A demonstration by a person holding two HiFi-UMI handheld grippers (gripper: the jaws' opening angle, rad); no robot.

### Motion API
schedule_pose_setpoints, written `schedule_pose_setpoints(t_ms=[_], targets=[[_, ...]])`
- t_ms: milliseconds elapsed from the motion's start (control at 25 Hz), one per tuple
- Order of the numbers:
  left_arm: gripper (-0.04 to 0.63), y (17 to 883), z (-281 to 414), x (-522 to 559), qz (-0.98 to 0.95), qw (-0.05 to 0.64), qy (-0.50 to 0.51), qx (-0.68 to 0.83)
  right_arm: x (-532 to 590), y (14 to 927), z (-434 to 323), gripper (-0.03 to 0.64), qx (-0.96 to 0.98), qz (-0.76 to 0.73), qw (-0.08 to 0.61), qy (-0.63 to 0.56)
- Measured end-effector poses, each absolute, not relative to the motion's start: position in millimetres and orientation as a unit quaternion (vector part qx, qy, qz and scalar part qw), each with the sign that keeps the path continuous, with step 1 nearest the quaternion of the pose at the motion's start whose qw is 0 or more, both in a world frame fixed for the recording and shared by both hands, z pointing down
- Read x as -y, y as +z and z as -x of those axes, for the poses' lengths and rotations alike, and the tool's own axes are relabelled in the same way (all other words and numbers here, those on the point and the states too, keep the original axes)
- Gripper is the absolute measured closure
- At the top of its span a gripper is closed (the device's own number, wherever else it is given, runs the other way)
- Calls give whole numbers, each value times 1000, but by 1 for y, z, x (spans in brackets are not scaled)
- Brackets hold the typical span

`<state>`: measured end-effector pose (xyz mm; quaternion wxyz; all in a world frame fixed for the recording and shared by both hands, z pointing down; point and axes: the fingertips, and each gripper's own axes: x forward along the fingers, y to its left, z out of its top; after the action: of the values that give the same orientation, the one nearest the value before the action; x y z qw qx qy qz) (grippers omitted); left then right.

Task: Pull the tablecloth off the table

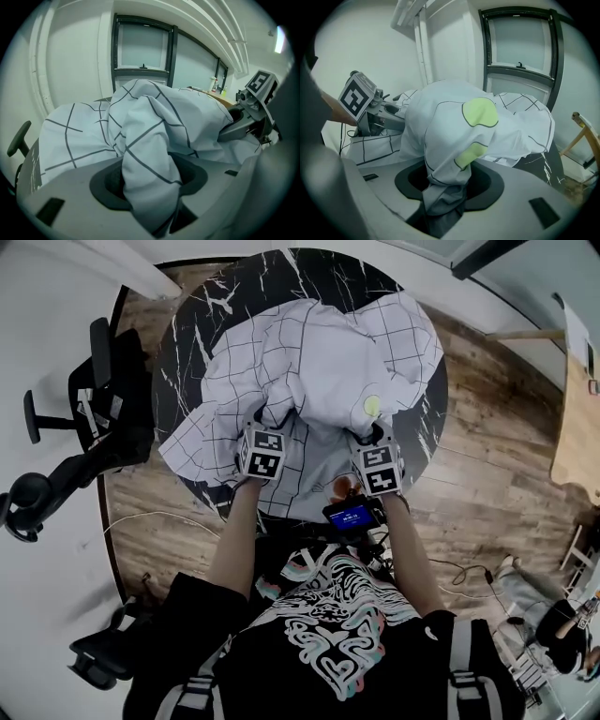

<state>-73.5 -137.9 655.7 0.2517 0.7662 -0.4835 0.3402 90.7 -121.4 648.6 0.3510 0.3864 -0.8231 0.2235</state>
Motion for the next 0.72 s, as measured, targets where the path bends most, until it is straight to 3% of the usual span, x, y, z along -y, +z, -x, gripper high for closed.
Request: schedule_pose_setpoints(t_ms=[160, 720], targets=[[380, 656, 70, 138, -759, 261, 338, 492, 123, 649, -92, 437, 818, -400, 353, 216], [380, 656, 70, 138, -761, 245, 340, 495, 125, 648, -87, 439, 813, -407, 355, 219]])
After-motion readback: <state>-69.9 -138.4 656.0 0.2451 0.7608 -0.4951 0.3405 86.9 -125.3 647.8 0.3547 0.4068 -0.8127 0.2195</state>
